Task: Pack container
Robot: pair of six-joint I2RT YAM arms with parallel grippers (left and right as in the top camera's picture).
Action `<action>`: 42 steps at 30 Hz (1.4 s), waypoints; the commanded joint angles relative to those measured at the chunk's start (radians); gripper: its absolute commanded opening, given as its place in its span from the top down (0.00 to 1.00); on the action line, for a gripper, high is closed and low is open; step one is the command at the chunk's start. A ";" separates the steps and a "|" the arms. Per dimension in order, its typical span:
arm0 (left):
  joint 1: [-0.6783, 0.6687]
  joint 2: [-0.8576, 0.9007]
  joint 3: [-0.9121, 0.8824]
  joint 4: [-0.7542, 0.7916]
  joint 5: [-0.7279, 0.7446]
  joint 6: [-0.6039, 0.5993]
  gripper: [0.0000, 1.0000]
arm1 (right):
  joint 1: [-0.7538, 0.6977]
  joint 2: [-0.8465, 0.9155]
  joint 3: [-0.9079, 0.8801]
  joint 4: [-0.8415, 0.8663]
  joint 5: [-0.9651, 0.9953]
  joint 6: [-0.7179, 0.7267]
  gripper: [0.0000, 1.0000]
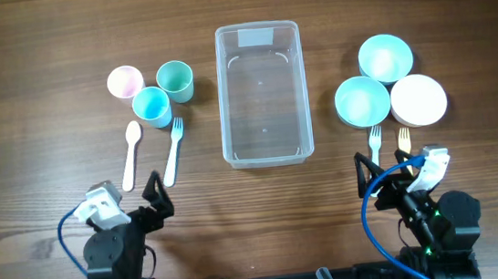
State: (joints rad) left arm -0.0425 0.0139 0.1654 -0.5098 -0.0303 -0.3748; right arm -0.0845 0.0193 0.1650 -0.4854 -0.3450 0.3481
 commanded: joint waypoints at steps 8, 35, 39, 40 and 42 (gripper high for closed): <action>0.006 0.278 0.252 0.053 0.167 -0.002 0.01 | 0.005 0.533 0.441 -0.098 -0.025 -0.036 0.00; 0.210 1.468 1.371 -0.606 0.089 0.211 0.00 | -0.243 1.696 1.305 -0.682 0.284 -0.189 0.00; 0.210 1.468 1.371 -0.606 0.089 0.211 0.00 | -0.304 1.733 1.303 -0.655 0.305 -0.189 0.00; 0.210 1.468 1.371 -0.606 0.089 0.211 0.00 | -0.312 1.751 1.297 -0.644 0.312 -0.188 0.04; 0.210 1.468 1.371 -0.606 0.089 0.211 0.00 | -0.327 1.797 1.282 -0.621 0.327 -0.183 0.09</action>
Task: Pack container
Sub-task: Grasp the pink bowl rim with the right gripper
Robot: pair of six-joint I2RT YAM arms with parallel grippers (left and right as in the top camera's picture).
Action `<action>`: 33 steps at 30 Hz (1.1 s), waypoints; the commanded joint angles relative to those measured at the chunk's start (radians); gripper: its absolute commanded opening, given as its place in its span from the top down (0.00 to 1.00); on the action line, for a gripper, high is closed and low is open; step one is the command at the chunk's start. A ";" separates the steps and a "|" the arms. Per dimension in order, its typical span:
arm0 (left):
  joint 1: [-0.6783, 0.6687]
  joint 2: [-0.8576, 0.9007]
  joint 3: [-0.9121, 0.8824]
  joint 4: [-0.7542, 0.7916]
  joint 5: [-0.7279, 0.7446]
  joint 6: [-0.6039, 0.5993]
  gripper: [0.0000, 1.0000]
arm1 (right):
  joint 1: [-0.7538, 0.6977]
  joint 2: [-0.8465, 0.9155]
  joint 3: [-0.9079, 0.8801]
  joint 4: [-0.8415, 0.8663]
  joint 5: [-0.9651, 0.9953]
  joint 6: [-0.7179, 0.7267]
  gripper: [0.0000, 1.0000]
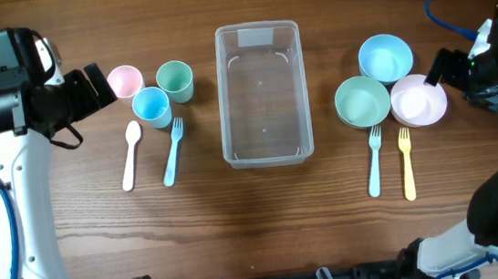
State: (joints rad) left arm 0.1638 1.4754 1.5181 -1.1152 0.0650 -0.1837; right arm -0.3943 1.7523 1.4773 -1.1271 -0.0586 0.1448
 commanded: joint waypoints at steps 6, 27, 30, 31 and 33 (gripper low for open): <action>0.004 0.006 0.018 -0.001 -0.007 0.020 0.00 | -0.042 0.187 -0.060 0.095 0.035 0.046 0.25; 0.004 0.006 0.018 -0.001 -0.007 0.020 0.00 | -0.041 0.036 -0.116 0.240 0.087 0.109 0.96; 0.004 0.006 0.018 -0.001 -0.007 0.020 0.00 | -0.017 -0.141 -0.079 0.246 -0.010 0.151 0.96; 0.004 0.006 0.018 -0.001 -0.007 0.020 0.00 | 0.028 -0.227 -0.059 0.243 -0.092 0.142 0.96; 0.004 0.006 0.018 -0.001 -0.007 0.020 0.00 | 0.129 -0.319 -0.026 0.232 -0.126 0.105 0.96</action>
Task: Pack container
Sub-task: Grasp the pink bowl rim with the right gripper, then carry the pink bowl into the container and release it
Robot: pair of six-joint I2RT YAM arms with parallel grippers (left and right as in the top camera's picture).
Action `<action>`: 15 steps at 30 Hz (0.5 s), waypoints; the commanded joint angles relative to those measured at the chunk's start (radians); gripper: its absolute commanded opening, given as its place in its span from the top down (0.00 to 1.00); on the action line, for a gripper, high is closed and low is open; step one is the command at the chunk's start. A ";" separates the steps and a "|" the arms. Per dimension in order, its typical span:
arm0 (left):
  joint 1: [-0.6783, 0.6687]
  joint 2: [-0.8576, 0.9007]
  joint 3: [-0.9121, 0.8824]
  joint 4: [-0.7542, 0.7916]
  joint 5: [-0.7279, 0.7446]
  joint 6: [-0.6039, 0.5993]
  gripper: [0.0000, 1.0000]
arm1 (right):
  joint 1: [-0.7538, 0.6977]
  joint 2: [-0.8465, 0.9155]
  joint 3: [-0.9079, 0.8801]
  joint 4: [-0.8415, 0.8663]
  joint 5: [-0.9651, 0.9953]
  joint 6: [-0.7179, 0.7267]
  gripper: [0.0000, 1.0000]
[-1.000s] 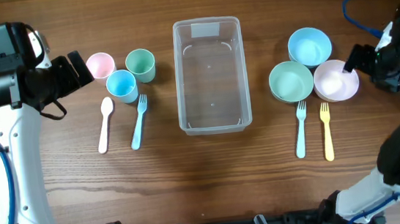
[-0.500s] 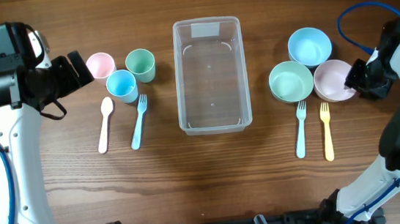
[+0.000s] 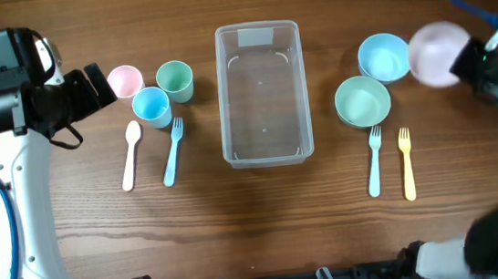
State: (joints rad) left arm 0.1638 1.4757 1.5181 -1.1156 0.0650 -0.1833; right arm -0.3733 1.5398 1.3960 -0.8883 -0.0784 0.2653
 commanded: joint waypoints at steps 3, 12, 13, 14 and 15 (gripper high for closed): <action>0.004 0.006 0.018 0.000 -0.007 0.020 0.00 | 0.381 -0.156 0.126 -0.042 -0.098 -0.030 0.96; 0.004 0.006 0.018 0.000 -0.007 0.020 0.00 | 0.700 0.326 0.171 0.111 -0.058 -0.079 0.96; 0.004 0.006 0.018 0.000 -0.007 0.020 0.00 | 0.700 0.390 0.193 0.136 -0.058 -0.092 0.96; 0.004 0.006 0.018 0.000 -0.007 0.020 0.00 | 0.700 0.417 0.208 0.149 -0.074 -0.118 0.96; 0.004 0.006 0.018 0.000 -0.007 0.020 0.00 | 0.700 0.450 0.231 0.164 -0.088 -0.135 0.96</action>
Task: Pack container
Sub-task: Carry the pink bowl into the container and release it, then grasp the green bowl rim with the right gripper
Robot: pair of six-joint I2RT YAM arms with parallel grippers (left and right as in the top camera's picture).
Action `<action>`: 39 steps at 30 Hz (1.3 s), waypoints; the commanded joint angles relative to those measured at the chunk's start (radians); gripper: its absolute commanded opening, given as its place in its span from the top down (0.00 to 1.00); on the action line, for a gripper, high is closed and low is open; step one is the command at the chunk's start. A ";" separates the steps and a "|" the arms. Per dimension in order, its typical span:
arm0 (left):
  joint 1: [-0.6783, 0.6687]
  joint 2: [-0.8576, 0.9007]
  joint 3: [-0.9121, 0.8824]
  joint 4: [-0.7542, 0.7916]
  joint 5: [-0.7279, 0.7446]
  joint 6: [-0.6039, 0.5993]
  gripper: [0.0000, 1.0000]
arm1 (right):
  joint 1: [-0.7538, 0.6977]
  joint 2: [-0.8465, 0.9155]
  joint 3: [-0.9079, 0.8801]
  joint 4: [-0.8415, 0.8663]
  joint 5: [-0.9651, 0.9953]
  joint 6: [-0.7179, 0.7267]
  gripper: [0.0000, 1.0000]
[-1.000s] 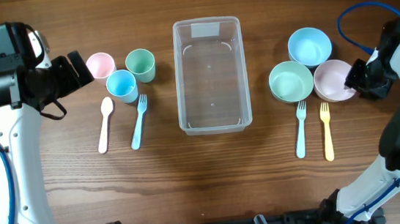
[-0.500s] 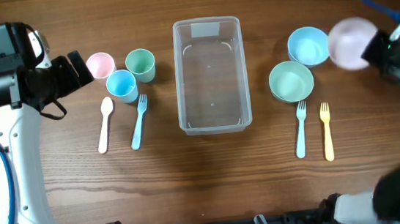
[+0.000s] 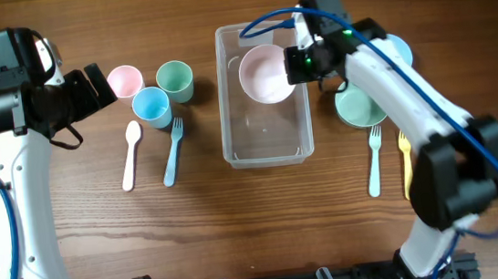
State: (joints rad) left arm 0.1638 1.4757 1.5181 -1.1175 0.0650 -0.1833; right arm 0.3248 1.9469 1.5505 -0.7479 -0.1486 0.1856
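Note:
The clear plastic container (image 3: 267, 156) stands at the table's middle. My right gripper (image 3: 295, 64) is shut on the right rim of the pink bowl (image 3: 264, 74), which lies within the container's far half; whether it rests on the bottom I cannot tell. A green bowl (image 3: 359, 108) sits right of the container, and a blue bowl (image 3: 399, 48) is partly hidden behind my right arm. My left gripper (image 3: 99, 83) stands open just left of the pink cup (image 3: 124, 80), apart from it. A green cup (image 3: 175, 80) and a blue cup (image 3: 150, 104) stand beside that.
A white spoon (image 3: 130, 155) and a blue fork (image 3: 171, 150) lie left of the container. Another blue fork (image 3: 374, 159) and a yellow fork (image 3: 403, 148) lie to its right, the yellow one partly under my right arm.
My right gripper has moved left with the pink bowl, from beyond the blue bowl at the far right to the container's far half. The left arm has not moved.
Both arms were folded at the near edge, with three bowls grouped on the right. Then the left gripper was beside the pink cup and the right gripper at the pink bowl's rim. The bowl was then held up at the far right, and now sits within the container.

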 commanded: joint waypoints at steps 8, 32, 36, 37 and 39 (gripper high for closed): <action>0.004 0.006 0.018 0.002 -0.007 0.020 0.00 | 0.004 0.100 0.095 0.138 -0.018 -0.010 0.96; 0.004 0.006 0.018 0.002 -0.007 0.020 0.00 | -0.053 -0.239 0.108 0.033 0.037 -0.001 0.48; 0.004 0.006 0.018 0.002 -0.007 0.020 0.00 | -0.292 -0.380 0.106 -0.310 0.051 0.000 0.40; 0.004 0.006 0.018 0.002 -0.007 0.020 0.00 | -0.364 -0.373 0.086 -0.364 0.051 -0.001 0.39; 0.004 0.006 0.018 0.002 -0.007 0.020 0.00 | -0.467 -0.354 -0.005 -0.381 0.035 0.002 0.42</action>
State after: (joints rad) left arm 0.1638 1.4757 1.5188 -1.1183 0.0647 -0.1833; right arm -0.0658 1.5448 1.6386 -1.1149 -0.1112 0.1921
